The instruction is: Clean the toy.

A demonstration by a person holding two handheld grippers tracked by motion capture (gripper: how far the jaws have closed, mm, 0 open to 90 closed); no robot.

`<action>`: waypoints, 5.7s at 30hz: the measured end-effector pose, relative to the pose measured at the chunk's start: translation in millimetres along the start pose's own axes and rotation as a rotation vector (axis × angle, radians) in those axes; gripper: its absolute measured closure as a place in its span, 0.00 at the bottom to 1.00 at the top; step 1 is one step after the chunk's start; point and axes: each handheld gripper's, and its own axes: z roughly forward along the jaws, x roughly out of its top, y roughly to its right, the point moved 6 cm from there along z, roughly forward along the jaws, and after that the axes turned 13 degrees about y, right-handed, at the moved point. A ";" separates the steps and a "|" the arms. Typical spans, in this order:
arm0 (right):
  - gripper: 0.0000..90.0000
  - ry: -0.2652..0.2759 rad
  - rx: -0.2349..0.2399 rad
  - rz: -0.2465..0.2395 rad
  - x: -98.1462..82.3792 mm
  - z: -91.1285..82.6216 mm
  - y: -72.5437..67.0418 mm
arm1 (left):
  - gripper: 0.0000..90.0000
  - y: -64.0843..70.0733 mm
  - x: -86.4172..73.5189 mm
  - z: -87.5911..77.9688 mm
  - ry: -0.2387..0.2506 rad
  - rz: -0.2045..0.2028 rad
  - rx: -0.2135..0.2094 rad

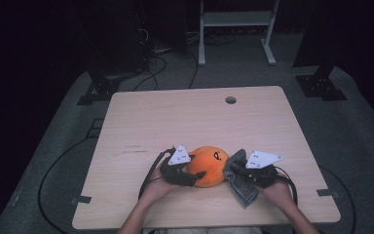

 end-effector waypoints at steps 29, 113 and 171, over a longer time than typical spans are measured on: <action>0.87 0.106 0.077 0.056 22.3 -12.6 -0.1 | 0.34 9.0 0.4 2.8 0.013 0.066 -0.026; 0.88 0.078 0.222 0.077 40.7 -10.3 -10.1 | 0.27 33.8 8.8 3.3 -0.011 0.180 -0.063; 0.88 0.065 0.155 0.169 17.6 -31.5 1.5 | 0.29 22.9 6.2 5.6 0.006 0.112 -0.060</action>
